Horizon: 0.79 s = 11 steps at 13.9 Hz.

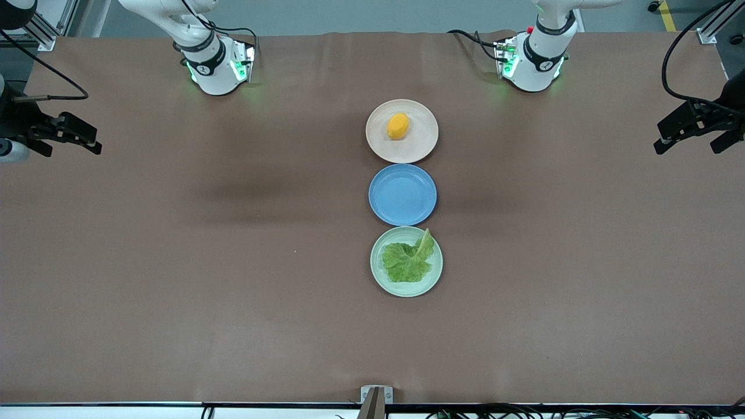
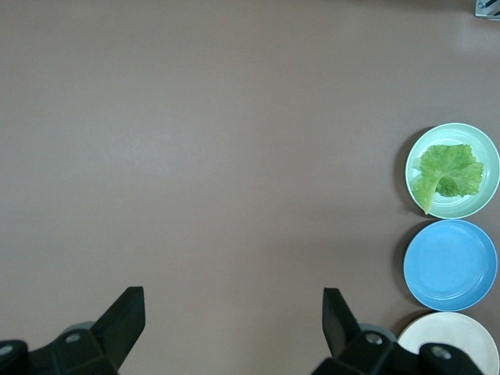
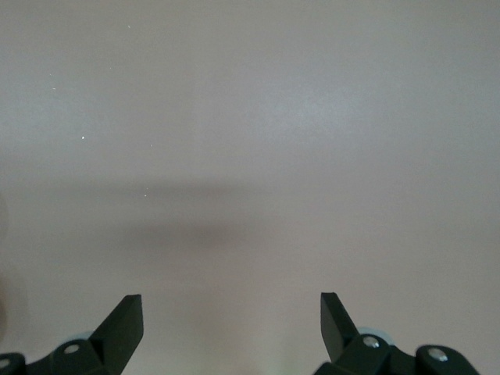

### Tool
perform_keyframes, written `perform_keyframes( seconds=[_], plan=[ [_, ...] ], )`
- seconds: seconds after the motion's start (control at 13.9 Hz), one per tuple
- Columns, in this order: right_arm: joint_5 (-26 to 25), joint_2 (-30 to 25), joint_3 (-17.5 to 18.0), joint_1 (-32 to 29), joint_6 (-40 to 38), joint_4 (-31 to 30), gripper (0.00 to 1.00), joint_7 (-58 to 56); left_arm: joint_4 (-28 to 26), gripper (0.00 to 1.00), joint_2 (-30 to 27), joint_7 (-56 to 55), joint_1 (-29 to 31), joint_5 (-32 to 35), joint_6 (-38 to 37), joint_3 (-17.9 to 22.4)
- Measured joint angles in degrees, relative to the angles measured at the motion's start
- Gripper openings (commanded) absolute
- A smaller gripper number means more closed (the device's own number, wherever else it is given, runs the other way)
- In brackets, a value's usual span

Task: Pick lemon and lettuce from plates

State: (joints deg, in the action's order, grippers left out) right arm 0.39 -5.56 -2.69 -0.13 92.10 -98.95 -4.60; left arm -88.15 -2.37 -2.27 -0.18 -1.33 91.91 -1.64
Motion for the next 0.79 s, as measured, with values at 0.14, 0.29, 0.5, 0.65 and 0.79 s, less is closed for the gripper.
perform_keyframes(
  seconds=[0.14, 0.29, 0.5, 0.65, 0.79],
  plan=[
    [0.00, 0.00, 0.00, 0.00, 0.00, 0.05, 1.00, 0.00, -0.22, 1.00, 0.94, 0.00, -0.21, -2.37, -0.07, -0.10],
    [0.00, 0.00, 0.00, 0.00, 0.00, 0.09, 1.00, 0.00, -0.45, 1.00, 3.54, -0.28, -0.64, -6.97, -0.03, -0.29],
    [0.01, 0.00, 0.01, 0.00, 0.00, 0.14, 1.00, 0.00, -0.46, 1.00, 9.49, -4.09, -3.65, -9.22, 2.58, -0.78],
    [0.01, 0.00, 0.02, 0.00, -0.01, 0.16, 1.00, 0.00, -0.46, 1.00, 13.88, -10.27, -7.88, -8.87, 6.76, -1.08],
    [0.01, 0.00, 0.03, 0.00, -0.01, 0.18, 1.00, 0.00, -0.44, 1.00, 18.26, -18.94, -12.97, -6.65, 11.26, -1.22]
  ],
)
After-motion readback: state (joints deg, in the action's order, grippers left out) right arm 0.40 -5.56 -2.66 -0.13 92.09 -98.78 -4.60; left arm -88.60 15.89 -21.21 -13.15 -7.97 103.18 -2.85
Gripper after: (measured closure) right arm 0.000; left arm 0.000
